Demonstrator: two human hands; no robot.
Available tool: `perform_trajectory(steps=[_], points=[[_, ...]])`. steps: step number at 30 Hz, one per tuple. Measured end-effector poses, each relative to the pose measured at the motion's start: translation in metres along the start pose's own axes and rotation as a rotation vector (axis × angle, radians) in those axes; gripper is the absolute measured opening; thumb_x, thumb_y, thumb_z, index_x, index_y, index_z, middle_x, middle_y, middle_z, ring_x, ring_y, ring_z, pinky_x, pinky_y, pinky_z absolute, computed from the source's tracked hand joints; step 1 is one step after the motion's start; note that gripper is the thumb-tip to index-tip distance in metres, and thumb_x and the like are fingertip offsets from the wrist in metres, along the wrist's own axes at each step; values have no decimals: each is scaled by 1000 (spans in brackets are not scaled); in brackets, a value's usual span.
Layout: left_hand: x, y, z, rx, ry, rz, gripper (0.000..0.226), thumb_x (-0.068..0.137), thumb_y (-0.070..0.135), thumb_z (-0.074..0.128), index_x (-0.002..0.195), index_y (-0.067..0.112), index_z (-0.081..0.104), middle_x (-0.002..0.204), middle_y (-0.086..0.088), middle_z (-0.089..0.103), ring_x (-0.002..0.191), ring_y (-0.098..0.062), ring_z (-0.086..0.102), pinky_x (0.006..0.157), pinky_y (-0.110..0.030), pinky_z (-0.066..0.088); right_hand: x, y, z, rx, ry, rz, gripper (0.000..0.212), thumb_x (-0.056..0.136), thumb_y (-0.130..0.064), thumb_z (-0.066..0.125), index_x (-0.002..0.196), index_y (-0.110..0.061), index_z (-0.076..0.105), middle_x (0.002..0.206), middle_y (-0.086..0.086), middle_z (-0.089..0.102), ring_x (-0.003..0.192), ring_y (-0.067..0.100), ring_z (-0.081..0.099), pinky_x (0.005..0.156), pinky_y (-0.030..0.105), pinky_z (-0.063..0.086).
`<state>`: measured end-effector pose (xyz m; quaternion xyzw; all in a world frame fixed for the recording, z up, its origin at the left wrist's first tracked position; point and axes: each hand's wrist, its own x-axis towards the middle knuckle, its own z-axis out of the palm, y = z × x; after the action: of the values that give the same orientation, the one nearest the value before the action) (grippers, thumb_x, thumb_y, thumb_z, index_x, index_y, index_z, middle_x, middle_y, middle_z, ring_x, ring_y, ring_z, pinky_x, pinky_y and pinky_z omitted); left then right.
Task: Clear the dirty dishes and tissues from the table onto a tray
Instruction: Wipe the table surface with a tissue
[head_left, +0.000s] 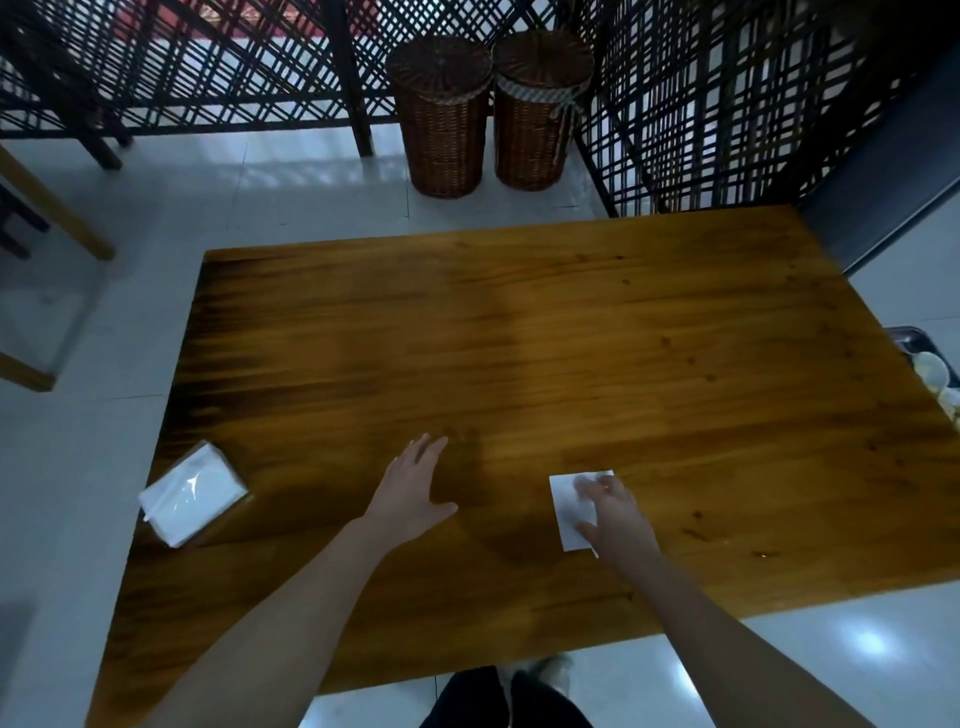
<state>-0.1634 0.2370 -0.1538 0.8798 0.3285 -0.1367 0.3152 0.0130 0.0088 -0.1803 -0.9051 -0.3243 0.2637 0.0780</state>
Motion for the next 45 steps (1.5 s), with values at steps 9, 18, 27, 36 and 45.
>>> perform_trajectory(steps=[9,18,27,36,45], points=[[7,18,18,14,-21,7,94,83,40,71,153,30,9,161,4,2,148,-20,2,118,-39,13,-2,9,7,-119,-4,-193,30,95,-20,51,124,-16,47,132,2,41,118,19,42,87,28,48],[3,70,61,-42,17,-53,92,82,51,68,152,27,14,160,-1,6,147,-22,5,119,-38,14,-12,57,6,-278,-139,-510,36,92,-11,55,127,-18,54,147,3,29,130,18,36,98,29,46],[1,134,114,-117,52,-201,81,87,50,62,151,27,18,161,4,6,147,-22,9,117,-42,20,-6,163,-38,-194,-12,-522,29,100,-22,42,127,-19,53,131,4,55,112,16,56,94,28,45],[-14,164,136,-61,86,-267,84,86,48,63,152,27,16,161,2,7,147,-23,11,116,-40,19,-3,221,-74,-15,95,-147,20,96,-17,48,104,-16,67,120,3,56,105,15,53,70,21,43],[-34,165,139,-29,54,-279,88,85,42,66,152,30,10,161,3,3,147,-22,6,117,-41,14,-14,201,-54,16,138,-86,25,96,-8,48,115,-8,64,116,7,60,103,18,55,82,21,46]])
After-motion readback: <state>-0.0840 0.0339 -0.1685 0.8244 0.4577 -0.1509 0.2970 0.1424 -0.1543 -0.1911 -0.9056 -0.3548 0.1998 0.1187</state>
